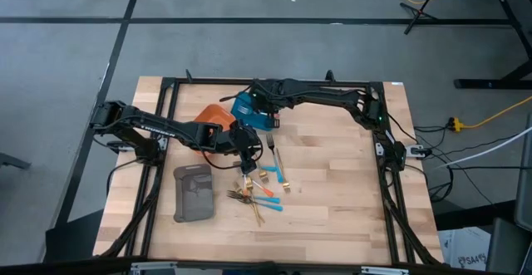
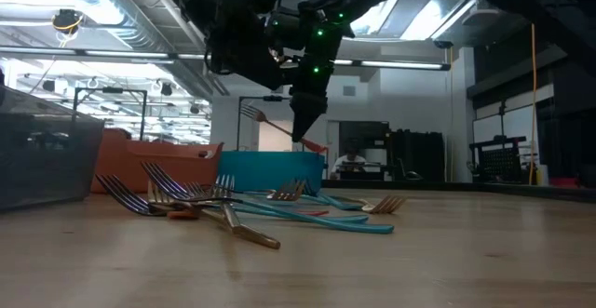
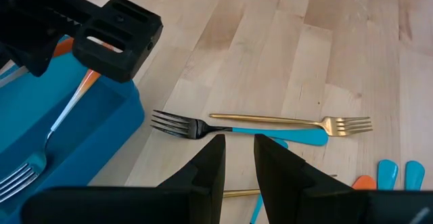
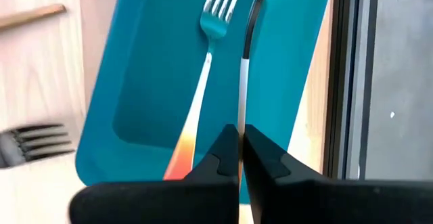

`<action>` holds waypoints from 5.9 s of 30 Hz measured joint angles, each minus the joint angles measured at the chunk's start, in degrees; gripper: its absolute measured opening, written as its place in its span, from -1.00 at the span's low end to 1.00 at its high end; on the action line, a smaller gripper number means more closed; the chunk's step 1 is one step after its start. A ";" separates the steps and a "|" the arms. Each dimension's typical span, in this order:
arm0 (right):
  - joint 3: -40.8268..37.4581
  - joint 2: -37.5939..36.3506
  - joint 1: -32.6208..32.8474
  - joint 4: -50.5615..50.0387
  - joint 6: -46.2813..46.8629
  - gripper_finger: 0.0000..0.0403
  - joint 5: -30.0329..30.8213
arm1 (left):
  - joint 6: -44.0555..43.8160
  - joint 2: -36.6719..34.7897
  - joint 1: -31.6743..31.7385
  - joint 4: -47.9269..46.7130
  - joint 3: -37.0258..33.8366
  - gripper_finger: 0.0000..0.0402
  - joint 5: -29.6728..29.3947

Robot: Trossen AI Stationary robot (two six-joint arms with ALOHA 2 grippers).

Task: Sort silverware by color (type)
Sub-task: Put the orange fork into the blue bin, then put the blue fork into the orange bin

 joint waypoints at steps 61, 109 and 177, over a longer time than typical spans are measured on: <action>-0.02 2.84 0.07 -6.22 -3.72 -0.94 9.12 | -0.24 -0.02 0.01 0.03 0.01 -0.63 0.00; 0.04 -17.19 -0.11 -17.60 1.24 -0.54 19.68 | -6.29 -0.02 -3.92 -2.08 0.02 -0.63 0.70; 0.01 -33.29 -1.81 -30.24 13.94 -0.54 3.06 | -0.24 14.47 -14.27 12.10 0.07 -0.63 17.03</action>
